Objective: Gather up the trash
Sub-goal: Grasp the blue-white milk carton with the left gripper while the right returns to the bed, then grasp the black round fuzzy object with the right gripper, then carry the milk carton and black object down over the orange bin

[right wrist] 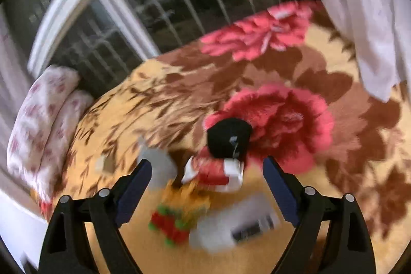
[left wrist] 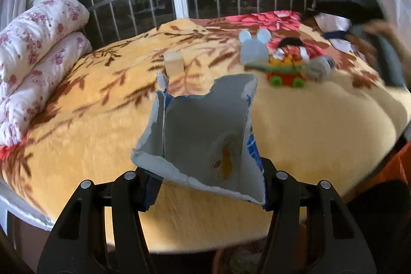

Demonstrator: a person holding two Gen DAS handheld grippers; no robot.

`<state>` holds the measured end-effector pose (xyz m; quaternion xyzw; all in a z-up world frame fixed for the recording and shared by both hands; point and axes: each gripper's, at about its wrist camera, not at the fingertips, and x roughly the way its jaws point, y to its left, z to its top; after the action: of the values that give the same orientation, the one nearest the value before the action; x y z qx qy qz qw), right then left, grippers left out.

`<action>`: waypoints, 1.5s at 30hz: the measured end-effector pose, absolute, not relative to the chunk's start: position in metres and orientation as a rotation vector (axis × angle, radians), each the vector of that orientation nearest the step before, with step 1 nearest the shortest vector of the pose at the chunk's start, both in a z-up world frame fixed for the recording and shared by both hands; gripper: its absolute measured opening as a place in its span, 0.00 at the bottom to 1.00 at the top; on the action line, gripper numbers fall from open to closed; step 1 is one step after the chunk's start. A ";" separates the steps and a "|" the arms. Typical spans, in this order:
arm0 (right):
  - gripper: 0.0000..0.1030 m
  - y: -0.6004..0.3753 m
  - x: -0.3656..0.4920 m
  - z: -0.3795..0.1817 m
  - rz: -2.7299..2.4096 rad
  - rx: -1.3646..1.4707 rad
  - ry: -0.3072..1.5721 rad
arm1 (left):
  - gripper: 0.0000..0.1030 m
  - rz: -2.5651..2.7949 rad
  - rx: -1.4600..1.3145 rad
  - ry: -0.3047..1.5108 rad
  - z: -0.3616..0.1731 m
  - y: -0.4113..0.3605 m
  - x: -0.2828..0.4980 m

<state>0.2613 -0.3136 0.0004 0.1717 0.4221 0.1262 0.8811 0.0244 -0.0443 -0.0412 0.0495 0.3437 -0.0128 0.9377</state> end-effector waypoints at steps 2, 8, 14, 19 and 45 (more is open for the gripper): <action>0.85 -0.309 0.281 -0.011 0.229 0.360 0.934 | 0.55 -0.040 0.108 0.701 -0.050 -0.046 0.018; 0.85 -0.294 0.323 -0.036 0.150 0.291 1.041 | 0.55 -0.060 0.106 0.666 -0.053 -0.049 0.010; 0.77 -0.281 0.346 -0.052 0.113 0.268 1.140 | 0.55 -0.052 0.089 0.666 -0.049 -0.044 0.020; 0.52 -0.262 0.349 -0.065 0.055 0.135 1.188 | 0.55 -0.044 0.042 0.674 -0.047 -0.037 0.031; 0.46 -0.274 0.125 0.063 0.151 -0.038 0.624 | 0.55 0.020 -0.079 0.710 -0.027 -0.017 0.072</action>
<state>0.1255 -0.2737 0.0627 -0.0184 0.3067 0.0740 0.9488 0.0716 -0.0169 -0.0268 -0.0386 0.3476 0.0097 0.9368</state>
